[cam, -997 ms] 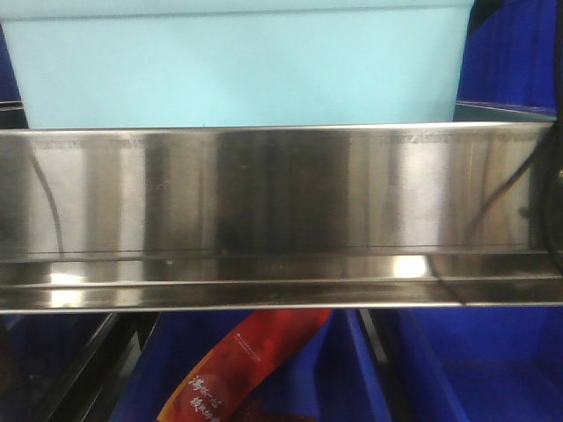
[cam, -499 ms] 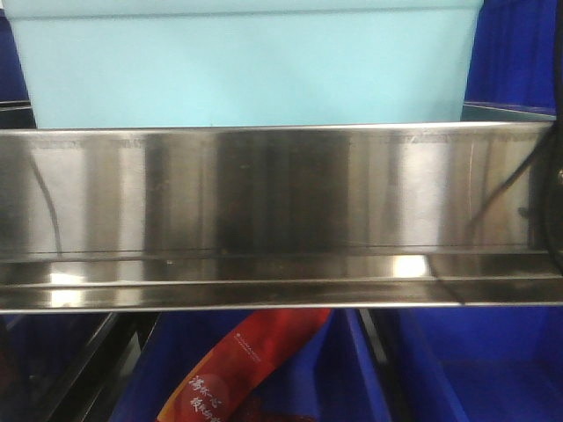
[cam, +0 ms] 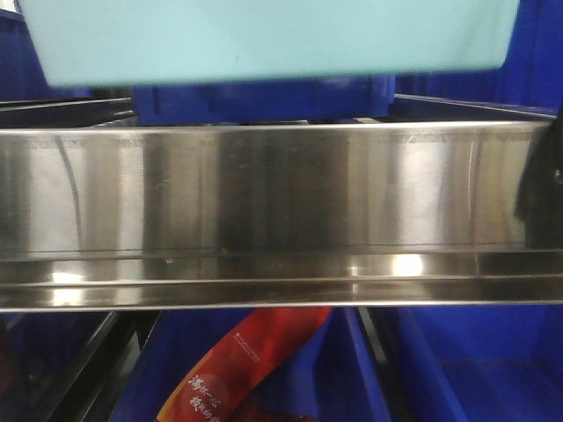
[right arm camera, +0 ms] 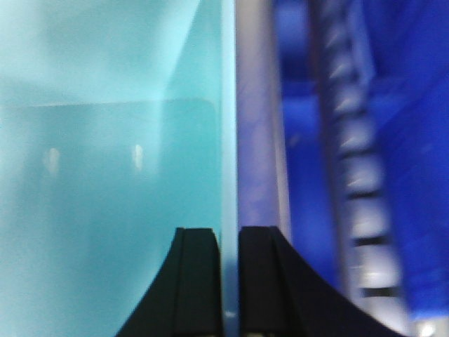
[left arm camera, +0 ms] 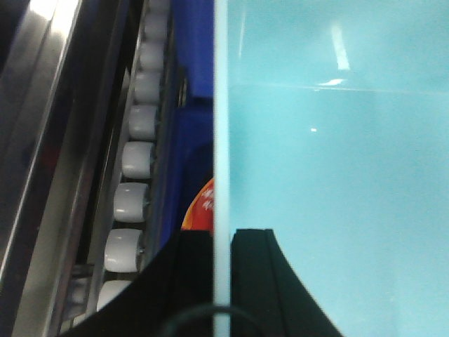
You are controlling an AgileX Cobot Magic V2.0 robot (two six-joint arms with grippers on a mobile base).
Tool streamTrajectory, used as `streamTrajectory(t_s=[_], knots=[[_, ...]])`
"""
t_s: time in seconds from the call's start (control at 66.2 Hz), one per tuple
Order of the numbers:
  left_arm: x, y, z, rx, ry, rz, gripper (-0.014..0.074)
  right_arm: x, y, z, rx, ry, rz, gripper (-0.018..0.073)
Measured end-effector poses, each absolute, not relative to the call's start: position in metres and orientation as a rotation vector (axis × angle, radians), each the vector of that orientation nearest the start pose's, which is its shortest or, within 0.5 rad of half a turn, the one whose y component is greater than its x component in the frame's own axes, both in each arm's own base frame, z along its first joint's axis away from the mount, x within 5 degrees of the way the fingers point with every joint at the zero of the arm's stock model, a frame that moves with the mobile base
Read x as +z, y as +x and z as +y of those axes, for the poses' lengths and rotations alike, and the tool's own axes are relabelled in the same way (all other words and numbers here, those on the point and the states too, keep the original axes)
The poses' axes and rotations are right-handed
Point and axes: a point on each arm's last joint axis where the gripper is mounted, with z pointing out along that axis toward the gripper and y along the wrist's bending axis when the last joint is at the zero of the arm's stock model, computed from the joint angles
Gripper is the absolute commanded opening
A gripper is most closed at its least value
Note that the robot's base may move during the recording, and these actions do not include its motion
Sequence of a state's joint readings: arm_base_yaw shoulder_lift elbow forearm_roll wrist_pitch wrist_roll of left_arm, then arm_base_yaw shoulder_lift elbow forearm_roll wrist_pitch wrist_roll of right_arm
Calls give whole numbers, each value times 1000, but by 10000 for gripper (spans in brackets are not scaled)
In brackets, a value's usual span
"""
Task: Fetch blue bin and place on conveyor start
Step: 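Lift the teal bin off the shelf with both grippers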
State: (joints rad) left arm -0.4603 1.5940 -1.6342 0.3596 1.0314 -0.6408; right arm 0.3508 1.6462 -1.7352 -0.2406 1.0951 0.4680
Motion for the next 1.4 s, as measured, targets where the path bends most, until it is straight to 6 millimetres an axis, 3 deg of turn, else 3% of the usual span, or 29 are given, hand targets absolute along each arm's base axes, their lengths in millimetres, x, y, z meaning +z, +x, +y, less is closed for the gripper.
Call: streamTrajectory(t_s=[0.272, 0.589, 0.861, 1.405], knots=[[434, 289, -116, -97, -131, 2261, -111, 440, 302, 108, 68, 59, 2322, -158], [472, 277, -111, -124, -101, 2149, -111, 453, 292, 105, 106, 69, 2268, -158], [475, 275, -110, -121, -100, 2151, -111, 469, 290, 104, 135, 79, 2212, -158], [475, 276, -110, -123, -97, 2142, -111, 470, 290, 103, 117, 73, 2203, -158]])
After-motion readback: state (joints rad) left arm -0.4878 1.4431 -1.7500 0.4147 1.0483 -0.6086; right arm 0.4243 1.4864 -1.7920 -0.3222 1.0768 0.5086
